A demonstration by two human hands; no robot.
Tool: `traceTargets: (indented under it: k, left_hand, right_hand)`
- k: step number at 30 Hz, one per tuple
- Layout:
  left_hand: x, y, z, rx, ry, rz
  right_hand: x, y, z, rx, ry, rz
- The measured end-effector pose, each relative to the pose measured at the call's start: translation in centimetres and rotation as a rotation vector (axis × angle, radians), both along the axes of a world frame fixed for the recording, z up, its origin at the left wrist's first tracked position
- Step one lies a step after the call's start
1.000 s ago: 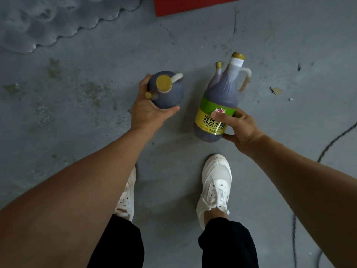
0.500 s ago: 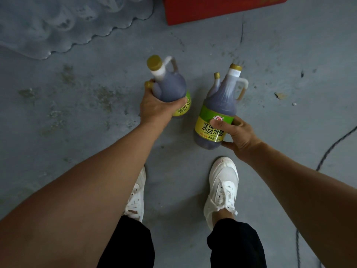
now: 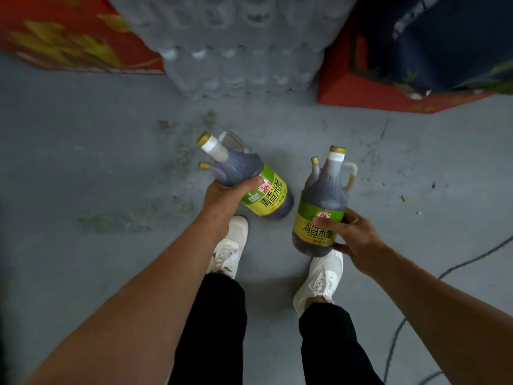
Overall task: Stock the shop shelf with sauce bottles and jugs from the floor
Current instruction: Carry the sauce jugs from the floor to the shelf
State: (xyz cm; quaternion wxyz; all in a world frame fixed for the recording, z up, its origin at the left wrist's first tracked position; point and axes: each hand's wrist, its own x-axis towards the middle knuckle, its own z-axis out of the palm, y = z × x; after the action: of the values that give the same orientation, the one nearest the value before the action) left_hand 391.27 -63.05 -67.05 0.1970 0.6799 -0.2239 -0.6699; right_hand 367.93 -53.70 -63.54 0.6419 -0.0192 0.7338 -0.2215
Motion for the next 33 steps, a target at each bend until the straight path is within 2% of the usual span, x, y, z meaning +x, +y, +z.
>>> traceTargets:
  k: [12, 17, 22, 28, 33]
  left_hand:
    - [16.2, -5.6, 28.5, -0.212, 0.019, 0.059]
    - [26.0, -7.7, 39.9, -0.335, -0.061, 0.048]
    - [35.3, -9.4, 51.8, -0.48, -0.143, 0.15]
    - [42.5, -11.1, 63.2, -0.685, -0.191, 0.301]
    - [47.1, -13.6, 69.4, -0.779, -0.276, 0.388]
  right_hand:
    - [15.3, -9.3, 24.2, -0.21, -0.045, 0.197]
    - [24.3, -13.0, 34.1, -0.352, -0.096, 0.322]
    - [32.9, -17.5, 43.8, -0.522, -0.141, 0.435]
    - [40.9, -23.8, 53.0, -0.715, -0.201, 0.501]
    - [45.7, -29.5, 58.9, -0.888, -0.234, 0.55]
